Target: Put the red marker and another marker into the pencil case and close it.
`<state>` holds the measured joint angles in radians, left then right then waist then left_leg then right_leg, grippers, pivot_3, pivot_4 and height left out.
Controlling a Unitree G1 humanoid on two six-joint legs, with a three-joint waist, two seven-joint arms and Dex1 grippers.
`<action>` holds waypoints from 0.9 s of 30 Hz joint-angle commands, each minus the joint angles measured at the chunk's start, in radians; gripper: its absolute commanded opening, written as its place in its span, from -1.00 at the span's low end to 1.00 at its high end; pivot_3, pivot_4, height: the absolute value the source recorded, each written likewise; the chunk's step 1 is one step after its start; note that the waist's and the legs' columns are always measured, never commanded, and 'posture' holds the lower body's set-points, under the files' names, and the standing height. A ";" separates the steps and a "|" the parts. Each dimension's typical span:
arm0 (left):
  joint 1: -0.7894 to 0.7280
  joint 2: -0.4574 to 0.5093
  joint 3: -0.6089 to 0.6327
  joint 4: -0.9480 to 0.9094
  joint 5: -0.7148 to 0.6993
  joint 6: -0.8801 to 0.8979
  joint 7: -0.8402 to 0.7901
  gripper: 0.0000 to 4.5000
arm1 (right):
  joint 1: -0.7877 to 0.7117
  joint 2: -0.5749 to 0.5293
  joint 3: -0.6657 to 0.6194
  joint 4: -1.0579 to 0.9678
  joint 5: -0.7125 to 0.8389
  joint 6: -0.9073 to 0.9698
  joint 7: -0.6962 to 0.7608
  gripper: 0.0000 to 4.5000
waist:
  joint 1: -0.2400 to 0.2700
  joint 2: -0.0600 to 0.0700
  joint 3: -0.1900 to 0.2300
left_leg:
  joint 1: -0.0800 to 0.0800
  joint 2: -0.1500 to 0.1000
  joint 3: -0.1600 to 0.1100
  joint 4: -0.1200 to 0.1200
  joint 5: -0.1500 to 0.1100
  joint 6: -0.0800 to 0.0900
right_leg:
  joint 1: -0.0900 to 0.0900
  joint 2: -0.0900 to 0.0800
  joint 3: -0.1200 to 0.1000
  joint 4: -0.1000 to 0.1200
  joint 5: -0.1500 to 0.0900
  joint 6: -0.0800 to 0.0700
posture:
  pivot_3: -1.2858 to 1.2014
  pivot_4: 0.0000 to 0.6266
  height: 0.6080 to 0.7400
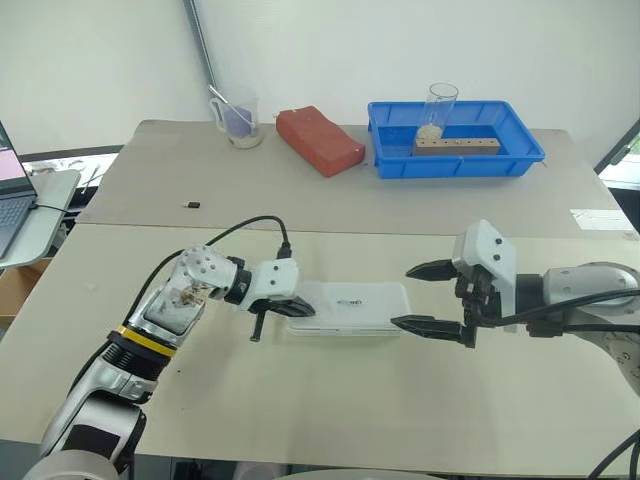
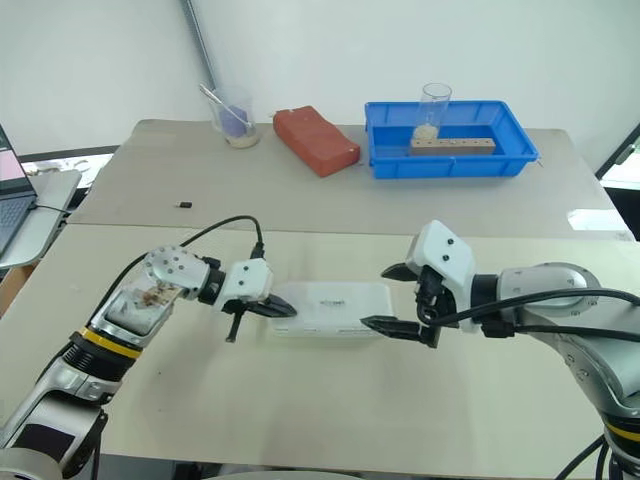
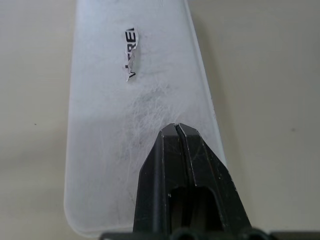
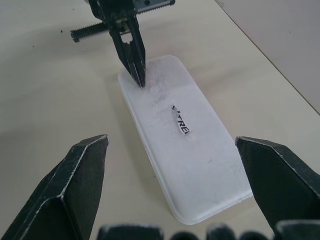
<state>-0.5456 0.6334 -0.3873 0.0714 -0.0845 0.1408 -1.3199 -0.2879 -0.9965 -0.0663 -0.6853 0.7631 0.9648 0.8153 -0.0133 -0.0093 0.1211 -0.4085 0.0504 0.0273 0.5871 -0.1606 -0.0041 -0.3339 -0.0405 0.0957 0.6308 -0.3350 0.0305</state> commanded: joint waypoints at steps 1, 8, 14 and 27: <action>0.004 -0.002 -0.026 0.038 0.049 -0.053 0.007 -0.98 | -0.006 0.009 -0.003 -0.022 -0.011 -0.022 -0.013 1.00 | 0.001 0.000 0.000 | 0.000 0.000 0.000 0.000 0.000 0.000 | 0.000 0.000 0.000 0.000 0.000 0.000 | 0.03 -0.52 1.00; -0.030 -0.024 0.023 0.028 0.001 -0.030 0.017 -0.98 | -0.025 0.015 0.012 -0.001 -0.025 -0.028 -0.013 1.00 | 0.001 0.000 0.000 | 0.000 0.000 0.000 0.001 0.000 0.000 | 0.001 0.000 0.000 0.001 0.000 0.000 | 0.03 -0.52 1.00; -0.036 -0.020 0.221 -0.089 -0.176 0.197 0.103 -0.87 | -0.001 0.032 -0.026 0.054 -0.057 -0.057 -0.031 1.00 | -0.001 0.000 0.000 | -0.002 0.000 0.000 0.002 0.000 0.000 | -0.001 0.000 -0.001 0.001 0.000 0.001 | 0.03 -0.52 1.00; 0.313 0.211 0.571 -0.234 -0.235 0.285 0.250 0.99 | 0.108 0.036 -0.108 0.293 -0.241 -0.257 -0.012 1.00 | -0.002 0.000 0.000 | 0.002 0.001 0.000 -0.001 0.000 0.000 | 0.000 -0.001 0.000 0.001 0.000 0.000 | 0.03 -0.52 1.00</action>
<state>-0.2397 0.8248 0.1300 -0.1201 -0.3346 0.4711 -1.1033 -0.1767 -0.9477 -0.1370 -0.3914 0.5444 0.7546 0.7923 -0.0151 -0.0089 0.1212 -0.4058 0.0512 0.0278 0.5860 -0.1607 -0.0042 -0.3345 -0.0419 0.0954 0.6314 -0.3352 0.0307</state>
